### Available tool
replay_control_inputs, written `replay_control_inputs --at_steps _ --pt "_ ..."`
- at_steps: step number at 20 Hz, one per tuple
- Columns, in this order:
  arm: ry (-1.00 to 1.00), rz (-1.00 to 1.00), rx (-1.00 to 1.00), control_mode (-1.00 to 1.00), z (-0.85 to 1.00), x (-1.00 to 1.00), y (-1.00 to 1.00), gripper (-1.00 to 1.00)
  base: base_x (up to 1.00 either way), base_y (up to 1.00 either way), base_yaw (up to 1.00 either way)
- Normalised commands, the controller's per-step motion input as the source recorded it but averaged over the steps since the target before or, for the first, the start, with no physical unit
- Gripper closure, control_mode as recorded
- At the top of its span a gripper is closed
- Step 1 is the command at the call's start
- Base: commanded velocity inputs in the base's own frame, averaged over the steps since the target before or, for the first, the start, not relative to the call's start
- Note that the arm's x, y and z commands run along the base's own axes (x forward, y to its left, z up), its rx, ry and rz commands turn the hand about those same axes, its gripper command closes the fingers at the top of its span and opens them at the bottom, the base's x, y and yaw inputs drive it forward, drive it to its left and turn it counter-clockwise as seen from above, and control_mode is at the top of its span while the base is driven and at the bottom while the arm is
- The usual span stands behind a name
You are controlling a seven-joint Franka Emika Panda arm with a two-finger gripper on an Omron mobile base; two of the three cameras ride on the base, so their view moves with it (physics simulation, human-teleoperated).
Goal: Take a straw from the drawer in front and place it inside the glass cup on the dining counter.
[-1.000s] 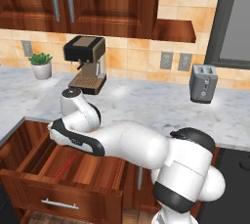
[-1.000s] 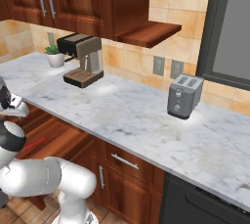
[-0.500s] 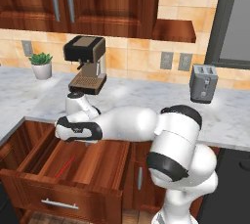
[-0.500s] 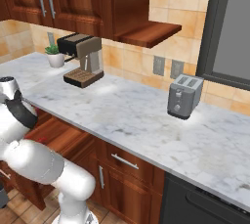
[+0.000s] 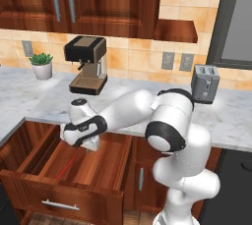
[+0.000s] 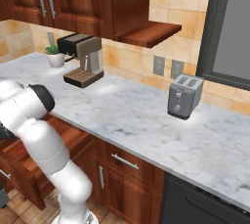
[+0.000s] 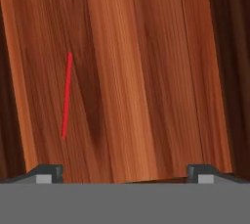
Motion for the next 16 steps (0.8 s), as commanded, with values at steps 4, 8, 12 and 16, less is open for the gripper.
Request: replay_control_inputs --at_steps 4,8,12,16 --pt "0.00 -0.07 0.00 -1.00 -0.29 0.35 0.00 -1.00 0.00 0.00 0.00" --pt "0.00 -0.01 0.00 -1.00 -0.23 0.38 0.17 -1.00 0.00 0.00 0.00" --pt "0.00 0.00 0.00 -1.00 -0.19 0.36 0.34 -1.00 0.00 0.00 0.00" --pt "0.03 0.00 0.00 -1.00 -0.04 0.45 0.38 -1.00 0.00 0.00 0.00"
